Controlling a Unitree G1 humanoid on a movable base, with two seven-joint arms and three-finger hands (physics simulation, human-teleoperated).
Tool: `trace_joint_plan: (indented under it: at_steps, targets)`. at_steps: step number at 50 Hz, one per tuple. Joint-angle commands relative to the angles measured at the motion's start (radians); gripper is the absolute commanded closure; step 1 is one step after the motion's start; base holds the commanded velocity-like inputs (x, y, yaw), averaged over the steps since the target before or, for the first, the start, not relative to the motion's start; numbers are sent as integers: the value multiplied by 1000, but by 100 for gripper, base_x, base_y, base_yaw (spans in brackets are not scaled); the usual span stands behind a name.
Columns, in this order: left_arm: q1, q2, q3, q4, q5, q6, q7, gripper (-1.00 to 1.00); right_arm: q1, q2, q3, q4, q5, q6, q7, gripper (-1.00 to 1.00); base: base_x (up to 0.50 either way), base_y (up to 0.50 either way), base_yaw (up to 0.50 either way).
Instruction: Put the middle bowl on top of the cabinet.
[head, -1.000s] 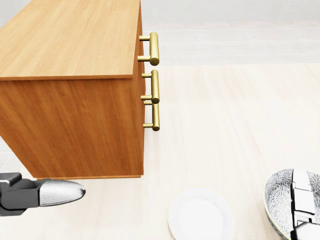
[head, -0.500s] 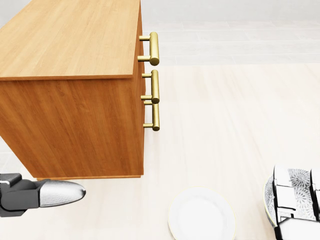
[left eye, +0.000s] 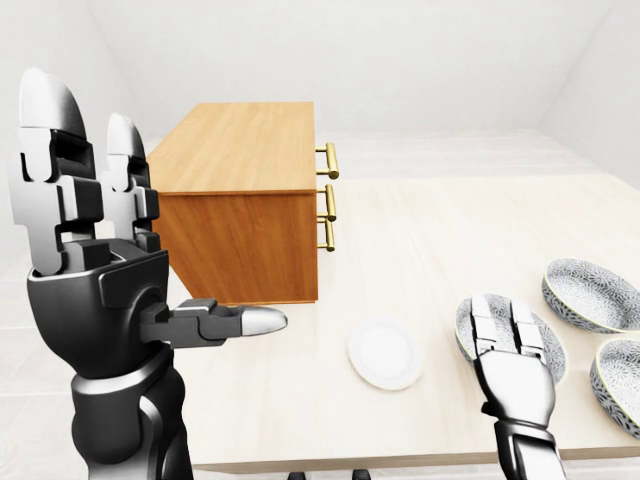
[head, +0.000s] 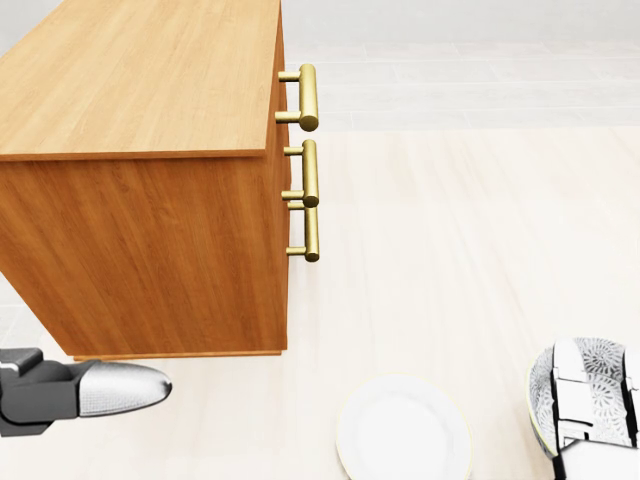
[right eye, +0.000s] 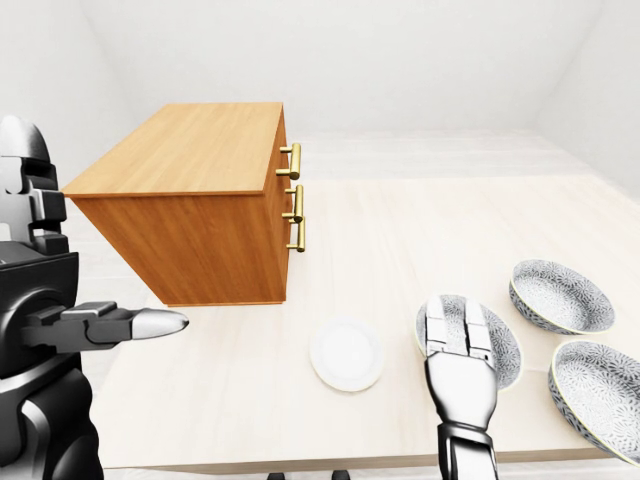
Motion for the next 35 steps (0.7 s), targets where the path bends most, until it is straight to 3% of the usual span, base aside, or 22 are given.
trace_joint_plan:
  at_steps: [1,17,29,31,32,33,34,35]
  targets:
    - [2,-1,-2,-3,1,0,-1,-100,-27,-25,8,86,8,51,-47,-100,0,0,0]
    - [0,-1,-2,-3,2,0,-3,-100,-29,-56,31,143,26,102,-86,-100,0,0,0]
    - [3,-2,-1,2,1,0,-4,-100,-20,-62,41,150,28,118,-97,-100,0,0,0]
    - [4,-2,-5,-3,3,0,-3,-100,-24,-64,39,160,32,120,-102,-49,0,0,0]
    - [8,-2,-11,-6,5,0,-3,-100,-34,-65,35,191,36,123,-119,-11,0,0,0]
    - [8,0,-17,-10,10,0,-3,-100,-36,-66,35,200,40,124,-124,9,0,0,0]
    - [9,0,-20,-7,12,0,-4,-100,-42,-68,33,218,45,125,-136,56,0,0,0]
    - [13,0,-23,-3,13,0,-7,-100,-48,-68,33,244,50,125,-158,87,0,0,0]
